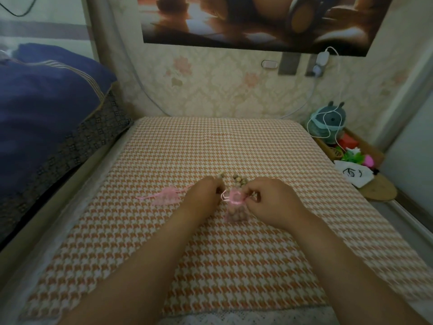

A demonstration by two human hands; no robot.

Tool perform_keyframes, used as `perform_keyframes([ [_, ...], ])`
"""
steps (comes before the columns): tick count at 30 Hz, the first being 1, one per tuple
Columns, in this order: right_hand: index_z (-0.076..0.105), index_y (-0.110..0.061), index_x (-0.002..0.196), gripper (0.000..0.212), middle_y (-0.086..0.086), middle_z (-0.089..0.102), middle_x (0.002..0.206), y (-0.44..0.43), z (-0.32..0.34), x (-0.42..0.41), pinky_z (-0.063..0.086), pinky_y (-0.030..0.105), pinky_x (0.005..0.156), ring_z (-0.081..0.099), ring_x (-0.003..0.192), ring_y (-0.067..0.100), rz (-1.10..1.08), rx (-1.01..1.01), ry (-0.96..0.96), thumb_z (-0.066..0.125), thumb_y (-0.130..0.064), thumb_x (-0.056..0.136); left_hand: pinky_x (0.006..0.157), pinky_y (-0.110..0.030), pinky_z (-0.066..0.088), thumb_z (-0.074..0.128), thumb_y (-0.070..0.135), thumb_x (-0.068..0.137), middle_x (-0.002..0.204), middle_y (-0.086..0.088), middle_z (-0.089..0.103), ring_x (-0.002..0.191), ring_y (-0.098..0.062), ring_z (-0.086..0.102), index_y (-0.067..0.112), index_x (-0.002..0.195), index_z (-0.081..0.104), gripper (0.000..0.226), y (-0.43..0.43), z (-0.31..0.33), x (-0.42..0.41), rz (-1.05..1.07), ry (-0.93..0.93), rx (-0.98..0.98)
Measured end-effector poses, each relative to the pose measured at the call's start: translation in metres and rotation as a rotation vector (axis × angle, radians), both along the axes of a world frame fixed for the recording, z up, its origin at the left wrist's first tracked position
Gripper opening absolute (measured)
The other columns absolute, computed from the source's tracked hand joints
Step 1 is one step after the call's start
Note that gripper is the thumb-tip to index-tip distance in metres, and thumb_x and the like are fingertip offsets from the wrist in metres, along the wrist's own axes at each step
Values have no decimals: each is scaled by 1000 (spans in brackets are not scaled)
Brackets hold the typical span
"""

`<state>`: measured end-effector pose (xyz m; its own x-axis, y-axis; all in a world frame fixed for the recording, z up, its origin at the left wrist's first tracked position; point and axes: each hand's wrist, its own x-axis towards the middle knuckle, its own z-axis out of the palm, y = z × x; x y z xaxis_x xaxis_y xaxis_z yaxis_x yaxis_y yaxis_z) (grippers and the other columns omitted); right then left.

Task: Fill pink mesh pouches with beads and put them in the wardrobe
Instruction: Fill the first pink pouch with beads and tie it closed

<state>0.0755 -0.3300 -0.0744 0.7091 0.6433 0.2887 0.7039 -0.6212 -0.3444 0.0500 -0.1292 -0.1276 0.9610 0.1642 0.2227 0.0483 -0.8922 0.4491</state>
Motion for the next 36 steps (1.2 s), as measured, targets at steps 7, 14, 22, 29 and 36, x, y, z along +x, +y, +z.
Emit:
perform_keyframes([
  [7,73,-35,96,15,-21,57,85,-4,3,-1,36,22,61,47,67,-5,-16,-3,17,63,-29,86,66,-23,52,68,31,89,89,14,65,72,-9,62,26,101,64,14,-20,61,-16,-33,-242,-388],
  [14,71,-39,90,8,-21,60,82,-2,4,-1,42,24,61,54,74,0,-57,6,47,63,-38,87,80,-28,53,71,34,85,91,17,64,85,-3,60,28,95,72,11,-24,49,-32,-159,-151,-214],
  [22,73,-32,91,13,-17,67,89,0,3,-2,40,22,59,51,69,-4,-45,8,46,63,-27,84,68,-7,45,58,26,96,100,14,65,76,8,59,23,110,68,18,-6,42,-18,-1,-217,-301],
  [29,73,-31,90,13,-22,60,78,3,3,-1,32,18,55,48,65,-7,-25,26,54,63,-24,85,89,-28,48,57,18,94,113,0,66,97,-15,61,19,115,70,24,19,9,-4,-40,-118,-120],
  [36,70,-35,87,11,-25,55,76,6,0,0,32,19,56,49,66,-6,-19,27,53,64,-26,85,92,-40,49,49,23,96,128,3,61,115,-22,54,23,129,61,34,19,-5,11,-153,-27,111],
])
